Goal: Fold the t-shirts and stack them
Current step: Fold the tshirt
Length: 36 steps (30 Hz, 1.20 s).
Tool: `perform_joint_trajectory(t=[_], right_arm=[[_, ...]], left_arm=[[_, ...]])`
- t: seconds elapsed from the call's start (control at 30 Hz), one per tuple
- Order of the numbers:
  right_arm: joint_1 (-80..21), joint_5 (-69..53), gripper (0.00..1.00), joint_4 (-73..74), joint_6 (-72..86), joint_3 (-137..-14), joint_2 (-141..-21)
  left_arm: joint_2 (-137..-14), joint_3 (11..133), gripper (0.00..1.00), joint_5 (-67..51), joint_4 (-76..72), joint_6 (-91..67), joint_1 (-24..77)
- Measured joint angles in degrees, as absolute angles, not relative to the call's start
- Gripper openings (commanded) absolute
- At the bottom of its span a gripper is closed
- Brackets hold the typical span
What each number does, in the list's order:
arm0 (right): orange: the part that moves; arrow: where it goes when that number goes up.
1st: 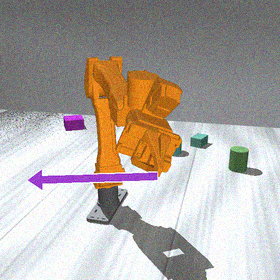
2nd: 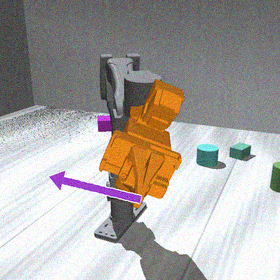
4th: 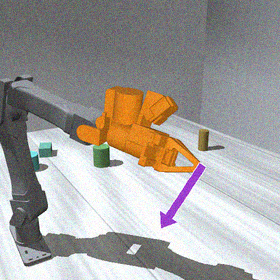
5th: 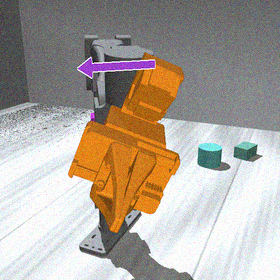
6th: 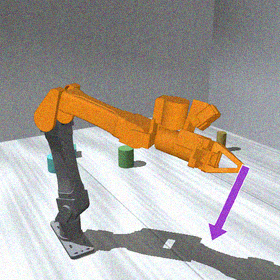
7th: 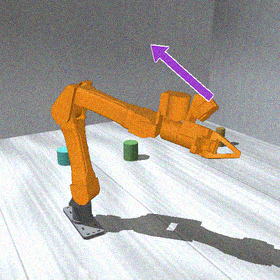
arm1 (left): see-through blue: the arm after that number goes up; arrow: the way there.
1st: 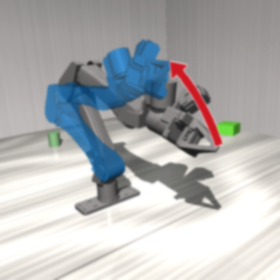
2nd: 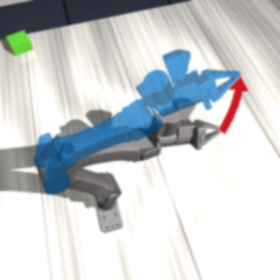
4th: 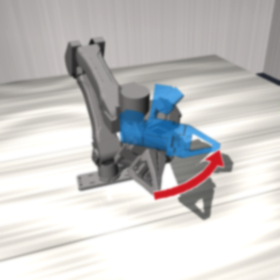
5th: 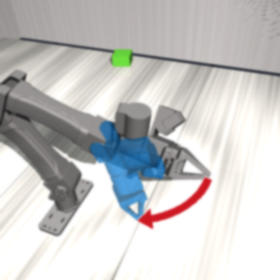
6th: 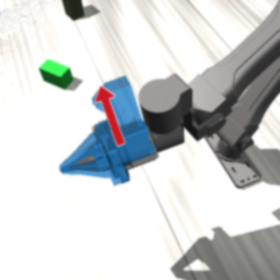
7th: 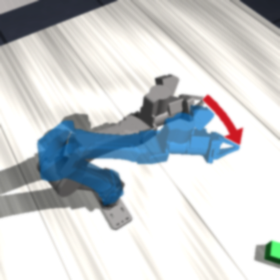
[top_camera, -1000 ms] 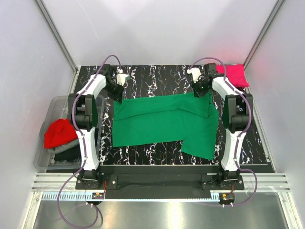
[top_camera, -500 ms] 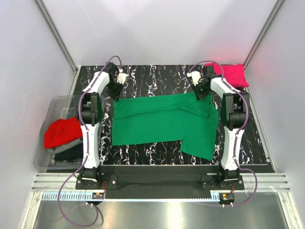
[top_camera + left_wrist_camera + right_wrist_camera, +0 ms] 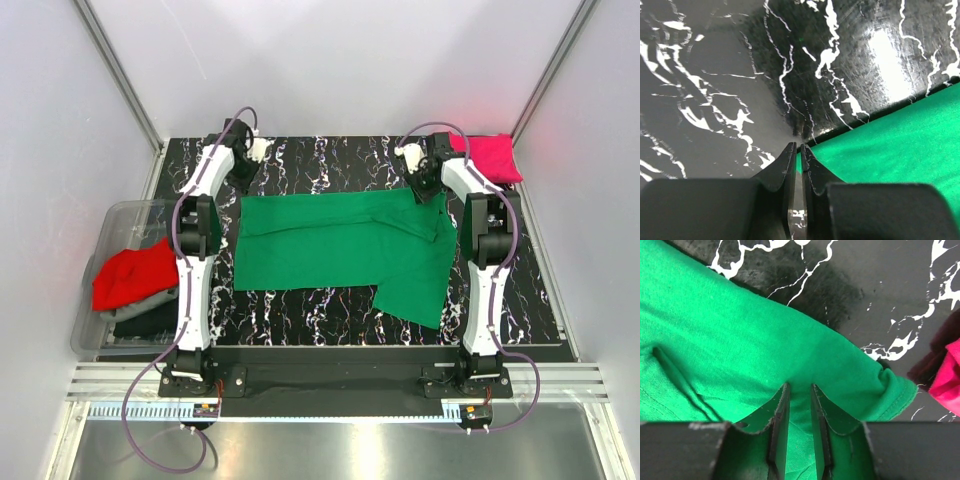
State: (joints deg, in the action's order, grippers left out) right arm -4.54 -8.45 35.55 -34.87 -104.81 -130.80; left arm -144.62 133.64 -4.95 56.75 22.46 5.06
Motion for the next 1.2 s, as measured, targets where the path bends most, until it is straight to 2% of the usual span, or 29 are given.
perform_joint_trajectory(t=[0.2,0.23,0.4,0.53,0.73,0.97,1.2], right_arm=[[-4.25,-10.20,0.38,35.86,-35.20,-105.27,-130.56],[-4.19,-11.44,0.43,35.55,-35.68,-104.33,-129.80],[-3.99,-20.29,0.48,39.31,-37.80,-99.66,-124.14],[-3.99,-25.34,0.48,42.24,-38.00,-100.49,-123.28],[-3.99,-29.93,0.47,45.52,-37.39,-104.95,-126.30],[-4.01,-32.73,0.47,48.27,-36.60,-113.99,-133.19],[-4.16,-34.22,0.43,52.05,-36.58,-116.18,-136.49]], left_arm=[[-137.25,126.34,0.17,-3.14,52.14,22.35,5.30],[-134.93,124.81,0.17,-3.22,51.31,22.35,5.30],[-122.04,114.02,0.12,-6.22,48.07,22.63,5.63],[-115.63,104.22,0.11,-9.02,47.18,23.05,6.63],[-115.70,93.17,0.10,-11.51,48.12,22.44,7.88],[-115.68,90.45,0.10,-11.75,47.83,22.37,7.88],[-115.66,89.12,0.10,-11.33,47.53,22.35,7.88]])
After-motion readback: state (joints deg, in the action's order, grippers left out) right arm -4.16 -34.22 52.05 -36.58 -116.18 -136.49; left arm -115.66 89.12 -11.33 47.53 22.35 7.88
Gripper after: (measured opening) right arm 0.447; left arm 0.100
